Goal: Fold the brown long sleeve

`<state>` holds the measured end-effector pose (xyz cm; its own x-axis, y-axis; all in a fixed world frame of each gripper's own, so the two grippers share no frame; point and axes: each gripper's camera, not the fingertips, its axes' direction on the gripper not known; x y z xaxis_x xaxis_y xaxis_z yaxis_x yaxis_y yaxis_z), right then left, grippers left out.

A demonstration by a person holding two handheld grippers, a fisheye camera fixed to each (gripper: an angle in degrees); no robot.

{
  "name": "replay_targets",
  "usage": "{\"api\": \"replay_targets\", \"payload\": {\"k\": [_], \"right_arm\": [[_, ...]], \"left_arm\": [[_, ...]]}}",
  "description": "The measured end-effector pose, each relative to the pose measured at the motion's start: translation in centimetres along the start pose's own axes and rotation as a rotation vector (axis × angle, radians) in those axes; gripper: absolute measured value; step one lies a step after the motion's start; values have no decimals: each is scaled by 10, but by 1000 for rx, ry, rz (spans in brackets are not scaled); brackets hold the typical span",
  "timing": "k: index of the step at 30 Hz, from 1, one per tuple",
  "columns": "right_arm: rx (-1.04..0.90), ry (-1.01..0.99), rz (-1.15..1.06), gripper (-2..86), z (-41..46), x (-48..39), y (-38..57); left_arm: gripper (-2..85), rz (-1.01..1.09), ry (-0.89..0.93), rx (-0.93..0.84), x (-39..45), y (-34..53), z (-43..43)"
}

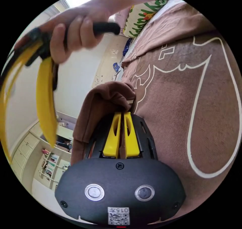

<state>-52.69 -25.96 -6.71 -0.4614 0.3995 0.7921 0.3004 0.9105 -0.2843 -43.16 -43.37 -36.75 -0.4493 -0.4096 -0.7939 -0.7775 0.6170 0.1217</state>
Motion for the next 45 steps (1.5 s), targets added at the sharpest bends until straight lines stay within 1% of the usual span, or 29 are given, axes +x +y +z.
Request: {"api": "replay_targets", "payload": {"k": [1, 2, 3, 4, 5, 6, 7, 8, 10, 11, 13, 15, 17, 19, 20, 21, 22, 24, 26, 29, 30, 31, 32, 34, 36, 38, 40, 43, 45], "right_arm": [[-75, 50, 41, 105, 21, 13, -7], [-83, 63, 81, 83, 26, 22, -7], [-54, 32, 132, 38, 26, 34, -1], [-14, -28, 140, 30, 17, 40, 9], [15, -41, 151, 25, 9, 41, 16], [102, -27, 186, 20, -14, 40, 36], [216, -1, 224, 16, -45, 34, 66], [275, 8, 242, 14, -61, 29, 85], [497, 44, 351, 10, -126, 3, 177], [539, 55, 384, 9, -140, -6, 203], [621, 95, 505, 8, -179, -45, 297], [584, 112, 560, 7, -194, -77, 348], [596, 120, 530, 9, -207, -112, 388], [641, 62, 352, 12, -227, -150, 426], [669, 58, 304, 16, -233, -158, 435], [751, 81, 262, 25, -247, -165, 453], [824, 93, 248, 44, -260, -166, 470], [897, 64, 239, 66, -275, -159, 496], [933, 71, 334, 78, -277, -146, 521], [790, 155, 490, 92, -255, -120, 534], [700, 163, 540, 102, -244, -108, 531], [611, 149, 554, 109, -233, -99, 525], [573, 137, 551, 112, -227, -95, 522], [449, 121, 509, 136, -206, -91, 511], [367, 117, 483, 140, -193, -92, 504], [322, 68, 434, 119, -185, -96, 500], [268, -17, 351, 67, -175, -107, 491], [231, -86, 229, 16, -164, -130, 480], [172, -141, 151, 11, -157, -146, 471]], "left_arm": [[7, 18, -32, 4, 3, 0, -4], [7, 27, -46, 4, 5, 0, -6], [7, 42, -60, 1, 6, -1, -8], [7, 42, -59, 0, 5, 1, -10], [7, 42, -60, -1, 4, 1, -10], [7, 45, -65, -5, 4, 3, -11], [7, 44, -67, -10, 2, 5, -12], [7, 43, -68, -11, 2, 7, -12], [7, 30, -54, -9, -4, 15, -13], [7, 23, -45, -7, -6, 17, -12], [7, -19, -6, -3, -18, 28, -9], [6, -77, 15, 17, -32, 37, -9], [4, -153, 39, 45, -50, 49, -10], [6, -241, 85, 56, -74, 70, -5], [8, -262, 100, 60, -80, 77, -3], [12, -305, 123, 55, -91, 90, 4], [21, -342, 143, 35, -102, 102, 15], [46, -372, 190, -10, -117, 117, 36], [67, -382, 246, -51, -131, 126, 60], [80, -348, 282, -115, -146, 135, 106], [83, -330, 288, -149, -149, 139, 127], [85, -340, 295, -206, -152, 143, 151], [86, -342, 313, -232, -153, 144, 162], [78, -351, 361, -291, -152, 151, 200], [59, -348, 332, -324, -146, 156, 219], [38, -369, 326, -324, -140, 164, 231], [23, -400, 268, -331, -136, 178, 240], [16, -475, 259, -360, -146, 198, 254], [14, -514, 273, -366, -152, 210, 264]]}}
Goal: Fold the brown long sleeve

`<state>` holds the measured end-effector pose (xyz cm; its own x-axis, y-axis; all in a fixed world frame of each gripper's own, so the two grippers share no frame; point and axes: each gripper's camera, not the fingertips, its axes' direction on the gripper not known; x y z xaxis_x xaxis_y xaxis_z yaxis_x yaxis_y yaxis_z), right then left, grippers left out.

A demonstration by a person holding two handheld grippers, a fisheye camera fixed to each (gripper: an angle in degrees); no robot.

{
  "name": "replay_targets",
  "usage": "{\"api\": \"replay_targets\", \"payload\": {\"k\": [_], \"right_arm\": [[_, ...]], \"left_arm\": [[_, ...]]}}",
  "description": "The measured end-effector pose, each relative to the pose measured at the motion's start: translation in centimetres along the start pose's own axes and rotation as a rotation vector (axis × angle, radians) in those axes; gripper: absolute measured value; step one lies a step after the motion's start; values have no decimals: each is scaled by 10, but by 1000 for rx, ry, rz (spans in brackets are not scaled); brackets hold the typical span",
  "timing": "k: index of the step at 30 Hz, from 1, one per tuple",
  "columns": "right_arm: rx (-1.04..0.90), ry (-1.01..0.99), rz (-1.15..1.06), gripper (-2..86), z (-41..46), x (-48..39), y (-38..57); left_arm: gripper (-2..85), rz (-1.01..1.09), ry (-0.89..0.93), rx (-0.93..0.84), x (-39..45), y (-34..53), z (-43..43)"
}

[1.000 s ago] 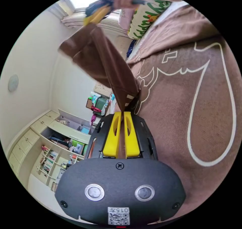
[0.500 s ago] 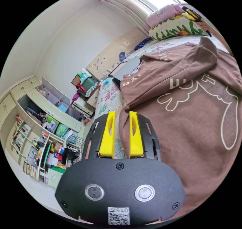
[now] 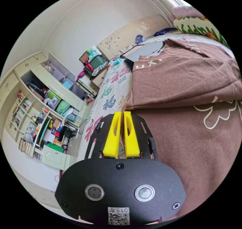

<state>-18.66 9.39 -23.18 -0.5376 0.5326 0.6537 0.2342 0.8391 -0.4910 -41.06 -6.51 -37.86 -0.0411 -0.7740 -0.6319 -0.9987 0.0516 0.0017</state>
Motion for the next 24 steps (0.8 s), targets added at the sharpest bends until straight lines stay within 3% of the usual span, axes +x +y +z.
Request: {"api": "replay_targets", "payload": {"k": [2, 5, 9, 11, 15, 20, 24], "right_arm": [[-50, 36, -48, 13, 6, -17, -3], [42, 206, -46, 48, -12, -40, 1], [105, 572, 120, 115, -33, -36, 23], [78, 563, 167, 123, -32, -24, 32], [-79, 306, 172, 74, -8, -5, 33], [-121, 365, 30, 1, 10, -45, 26], [-157, 385, -19, 9, 20, -68, 18]], "left_arm": [[14, -10, 11, 0, -8, 3, 9], [16, -24, -2, 9, -17, 8, 21], [18, -36, -12, 10, -29, 13, 39], [19, -33, -20, 7, -32, 14, 48], [22, 51, -32, -38, -32, 10, 76], [40, 85, -17, -84, -51, 13, 79], [71, -4, 159, 85, -73, 31, 15]]}}
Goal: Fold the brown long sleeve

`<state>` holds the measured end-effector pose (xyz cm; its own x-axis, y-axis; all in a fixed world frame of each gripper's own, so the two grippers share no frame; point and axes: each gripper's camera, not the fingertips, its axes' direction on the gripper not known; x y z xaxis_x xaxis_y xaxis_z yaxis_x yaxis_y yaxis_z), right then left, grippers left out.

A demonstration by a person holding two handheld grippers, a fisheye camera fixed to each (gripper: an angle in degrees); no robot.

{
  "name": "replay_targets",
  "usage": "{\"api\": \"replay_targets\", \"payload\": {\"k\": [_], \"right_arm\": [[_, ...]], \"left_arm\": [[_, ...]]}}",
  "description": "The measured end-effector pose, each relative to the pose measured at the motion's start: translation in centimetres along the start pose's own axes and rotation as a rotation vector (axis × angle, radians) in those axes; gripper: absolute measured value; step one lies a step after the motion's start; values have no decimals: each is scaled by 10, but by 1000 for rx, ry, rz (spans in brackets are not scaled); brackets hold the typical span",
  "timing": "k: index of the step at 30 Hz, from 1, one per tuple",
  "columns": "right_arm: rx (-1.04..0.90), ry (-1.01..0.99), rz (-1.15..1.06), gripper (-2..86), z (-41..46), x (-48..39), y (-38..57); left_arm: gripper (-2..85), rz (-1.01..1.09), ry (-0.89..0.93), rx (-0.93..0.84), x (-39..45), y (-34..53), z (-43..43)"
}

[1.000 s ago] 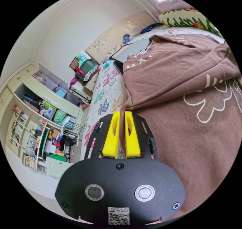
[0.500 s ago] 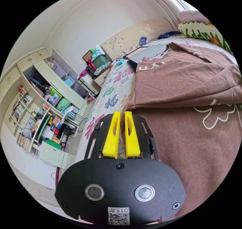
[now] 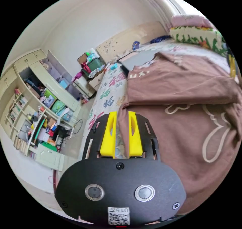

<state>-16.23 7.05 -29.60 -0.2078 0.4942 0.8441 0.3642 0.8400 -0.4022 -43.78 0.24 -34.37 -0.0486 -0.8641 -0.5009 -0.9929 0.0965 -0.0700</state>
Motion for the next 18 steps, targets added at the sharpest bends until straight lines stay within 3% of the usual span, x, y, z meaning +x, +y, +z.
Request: {"api": "replay_targets", "payload": {"k": [2, 4, 6, 9, 13, 18], "right_arm": [[-28, 10, -10, 36, 4, -4, -3], [-67, -25, -14, 78, 8, -4, -4], [-87, -50, -6, 83, 11, -1, -5], [-94, -50, 18, 72, 10, 4, -4], [-90, -32, 33, 51, 6, 7, -5], [-118, -16, 2, 4, 8, 2, -13]], "left_arm": [[75, 58, 183, 111, 18, 0, -31], [77, 133, 542, 236, 47, -7, -55], [80, 166, 721, 288, 70, -18, -60], [90, 229, 763, 282, 105, -40, -43], [109, 336, 882, 123, 133, -68, 12], [11, 340, 917, 61, 135, -76, 53]]}}
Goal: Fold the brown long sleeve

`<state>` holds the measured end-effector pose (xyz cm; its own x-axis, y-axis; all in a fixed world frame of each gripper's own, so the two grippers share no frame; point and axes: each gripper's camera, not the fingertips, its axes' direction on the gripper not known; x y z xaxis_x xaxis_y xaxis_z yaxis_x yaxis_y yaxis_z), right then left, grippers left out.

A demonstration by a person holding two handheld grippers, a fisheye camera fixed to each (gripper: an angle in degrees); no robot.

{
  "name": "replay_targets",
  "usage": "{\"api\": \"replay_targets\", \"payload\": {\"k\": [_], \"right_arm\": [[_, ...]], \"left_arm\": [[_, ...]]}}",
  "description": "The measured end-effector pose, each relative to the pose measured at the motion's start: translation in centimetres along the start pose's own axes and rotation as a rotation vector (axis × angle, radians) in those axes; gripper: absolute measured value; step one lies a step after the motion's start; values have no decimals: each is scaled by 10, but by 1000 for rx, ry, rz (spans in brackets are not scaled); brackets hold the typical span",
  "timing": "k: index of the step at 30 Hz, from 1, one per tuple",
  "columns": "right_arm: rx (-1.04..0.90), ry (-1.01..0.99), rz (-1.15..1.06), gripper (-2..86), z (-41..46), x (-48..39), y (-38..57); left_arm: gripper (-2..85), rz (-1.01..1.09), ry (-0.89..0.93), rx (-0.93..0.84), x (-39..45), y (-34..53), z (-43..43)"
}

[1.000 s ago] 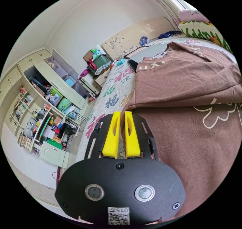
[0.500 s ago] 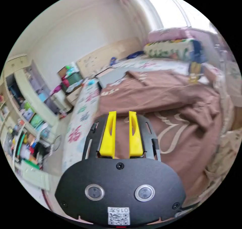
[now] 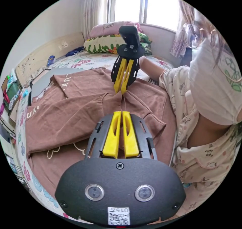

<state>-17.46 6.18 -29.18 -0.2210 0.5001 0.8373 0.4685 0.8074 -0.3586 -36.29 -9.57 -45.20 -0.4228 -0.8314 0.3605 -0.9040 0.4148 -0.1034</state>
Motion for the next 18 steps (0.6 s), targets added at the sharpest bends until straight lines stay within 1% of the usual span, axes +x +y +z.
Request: {"api": "replay_targets", "payload": {"k": [1, 2, 6, 9, 11, 13, 16, 18], "right_arm": [[-11, 7, -13, 0, 0, -2, -2], [-18, 6, -19, 0, 0, -3, -4], [-41, 26, -42, -2, -5, -8, -16], [-70, 36, -77, -1, -4, -11, -24], [-86, 24, -87, 0, 1, -8, -28], [-93, -16, -69, 3, 7, 4, -35], [-74, -50, -66, 17, 4, 17, -42], [-64, -56, -86, 37, 2, 20, -46]], "left_arm": [[6, 2, 54, 1, -7, 2, 0], [5, 1, 65, 3, -9, 2, -1], [0, 39, 24, 33, -12, 7, -7], [0, 45, 60, 18, -19, 8, 2], [0, 34, 80, -4, -24, 10, 10], [2, 24, 70, -68, -27, 10, 23], [10, 44, 57, -80, -26, 8, 27], [21, 19, 71, -66, -31, 10, 26]]}}
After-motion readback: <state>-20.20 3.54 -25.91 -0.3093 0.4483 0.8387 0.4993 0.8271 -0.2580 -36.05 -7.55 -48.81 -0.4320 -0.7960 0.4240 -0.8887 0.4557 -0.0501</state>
